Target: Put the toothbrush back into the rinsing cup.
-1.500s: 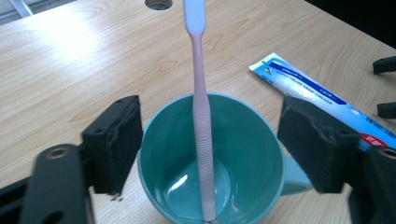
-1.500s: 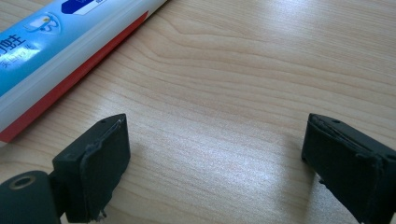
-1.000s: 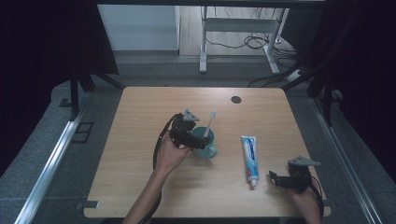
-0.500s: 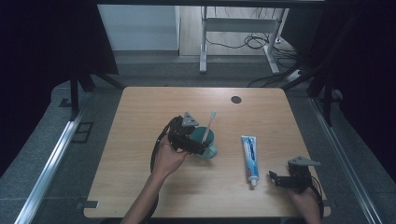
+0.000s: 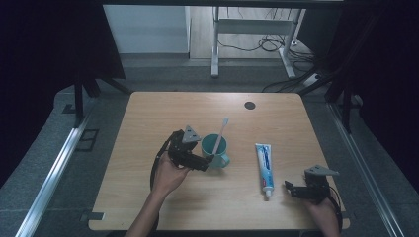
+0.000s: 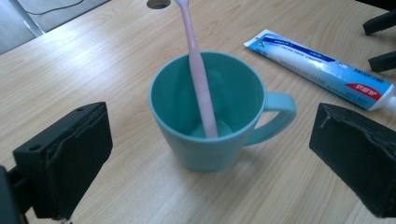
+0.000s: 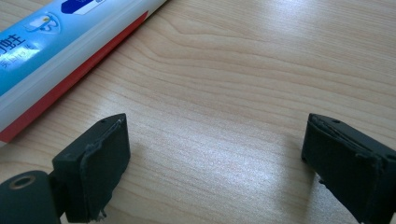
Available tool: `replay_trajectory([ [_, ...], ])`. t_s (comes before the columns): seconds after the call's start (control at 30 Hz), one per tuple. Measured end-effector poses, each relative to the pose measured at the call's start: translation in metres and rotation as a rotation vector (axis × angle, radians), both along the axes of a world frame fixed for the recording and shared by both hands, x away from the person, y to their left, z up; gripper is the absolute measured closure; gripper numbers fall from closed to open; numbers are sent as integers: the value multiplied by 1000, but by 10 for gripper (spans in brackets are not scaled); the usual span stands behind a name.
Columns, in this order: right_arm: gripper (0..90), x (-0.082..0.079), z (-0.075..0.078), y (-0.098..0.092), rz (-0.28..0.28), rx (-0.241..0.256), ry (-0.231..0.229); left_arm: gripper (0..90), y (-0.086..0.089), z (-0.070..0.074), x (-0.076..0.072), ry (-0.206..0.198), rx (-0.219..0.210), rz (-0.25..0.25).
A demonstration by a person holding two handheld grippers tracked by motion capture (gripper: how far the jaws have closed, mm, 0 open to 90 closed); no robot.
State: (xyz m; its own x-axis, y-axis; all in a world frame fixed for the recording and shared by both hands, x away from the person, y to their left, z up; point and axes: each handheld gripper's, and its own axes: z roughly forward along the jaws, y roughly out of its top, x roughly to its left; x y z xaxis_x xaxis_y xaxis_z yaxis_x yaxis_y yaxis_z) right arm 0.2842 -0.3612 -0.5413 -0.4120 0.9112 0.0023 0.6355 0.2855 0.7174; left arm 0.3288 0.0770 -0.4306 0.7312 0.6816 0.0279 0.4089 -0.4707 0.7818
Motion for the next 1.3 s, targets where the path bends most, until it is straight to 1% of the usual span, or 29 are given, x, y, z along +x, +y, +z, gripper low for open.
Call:
replay_trajectory([
  [0.2, 76, 0, 0, 0, 0, 0, -1, 0, 9, -6, -6, 1, -6, 9],
  [0.27, 76, 0, 0, 0, -1, 0, -1, 0, 12, -9, -8, 2, -1, 11],
  [0.6, 76, 0, 0, 0, 1, -2, 0, 0, 28, -25, -20, 9, -9, 34],
  [0.67, 76, 0, 0, 0, 1, -2, 0, 0, 31, -29, -22, 11, -16, 38],
  [0.7, 76, 0, 0, 0, 1, -3, 0, 0, 34, -33, -25, 12, -25, 45],
  [0.77, 76, 0, 0, 0, 1, -3, 0, 0, 35, -35, -26, 12, -22, 49],
  [0.97, 76, 0, 0, 0, 1, -3, -1, 0, 42, -49, -32, 14, -16, 65],
  [1.0, 76, 0, 0, 0, 2, -3, -1, 0, 46, -53, -34, 18, -19, 72],
  [1.03, 76, 0, 0, 0, 2, -3, -1, 0, 46, -53, -34, 18, -19, 72],
  [1.07, 76, 0, 0, 0, 2, -4, -2, 0, 49, -58, -36, 19, -29, 78],
  [1.1, 76, 0, 0, 0, 2, -4, -2, 0, 49, -58, -36, 19, -29, 78],
  [1.17, 77, 0, 0, 0, 3, -4, -2, 0, 52, -63, -37, 23, -38, 87],
  [1.2, 76, 0, 0, 0, 3, -4, -2, 0, 54, -68, -38, 25, -36, 95],
  [1.23, 76, 0, 0, 0, 3, -4, -2, 0, 54, -68, -38, 25, -36, 95],
  [1.3, 77, 0, 0, 0, 1, -4, -2, 0, 55, -72, -40, 29, -37, 100],
])
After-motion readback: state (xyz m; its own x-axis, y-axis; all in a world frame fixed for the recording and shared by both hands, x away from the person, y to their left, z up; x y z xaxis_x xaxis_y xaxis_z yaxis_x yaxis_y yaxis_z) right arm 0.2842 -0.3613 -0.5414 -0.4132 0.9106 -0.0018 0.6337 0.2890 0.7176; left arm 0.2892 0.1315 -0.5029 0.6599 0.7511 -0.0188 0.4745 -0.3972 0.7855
